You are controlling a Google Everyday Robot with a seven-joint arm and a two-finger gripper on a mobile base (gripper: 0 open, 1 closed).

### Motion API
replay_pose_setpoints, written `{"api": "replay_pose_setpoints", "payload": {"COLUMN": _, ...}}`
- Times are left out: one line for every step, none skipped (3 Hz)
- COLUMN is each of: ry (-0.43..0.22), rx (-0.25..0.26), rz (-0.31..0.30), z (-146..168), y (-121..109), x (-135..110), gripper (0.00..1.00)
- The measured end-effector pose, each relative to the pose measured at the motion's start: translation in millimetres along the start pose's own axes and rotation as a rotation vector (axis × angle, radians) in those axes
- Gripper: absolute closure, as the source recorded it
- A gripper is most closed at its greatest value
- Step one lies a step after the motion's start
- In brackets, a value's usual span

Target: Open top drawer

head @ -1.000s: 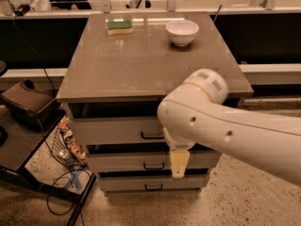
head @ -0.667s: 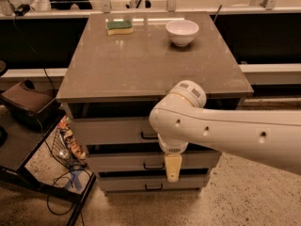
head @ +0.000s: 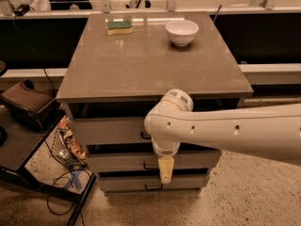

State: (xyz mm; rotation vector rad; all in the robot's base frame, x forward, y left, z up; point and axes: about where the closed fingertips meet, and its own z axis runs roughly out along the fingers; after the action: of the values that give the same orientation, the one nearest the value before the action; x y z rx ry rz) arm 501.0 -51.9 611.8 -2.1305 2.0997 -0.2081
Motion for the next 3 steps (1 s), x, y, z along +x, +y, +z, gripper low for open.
{"api": "replay_pose_setpoints", "payload": {"ry": -0.046, "rx": -0.022, "rz": -0.019, "z": 10.1, "y": 4.8, "x": -12.4, "gripper": 0.15}}
{"api": "replay_pose_setpoints", "payload": {"ry": -0.119, "rx": -0.076, "rz": -0.034, "z": 29.4, "y": 18.8, "x": -28.1, "gripper": 0.46}}
{"api": "replay_pose_setpoints", "payload": {"ry": -0.142, "rx": -0.092, "rz": -0.033, "z": 35.9, "y": 24.2, "x": -32.6, "gripper": 0.69}}
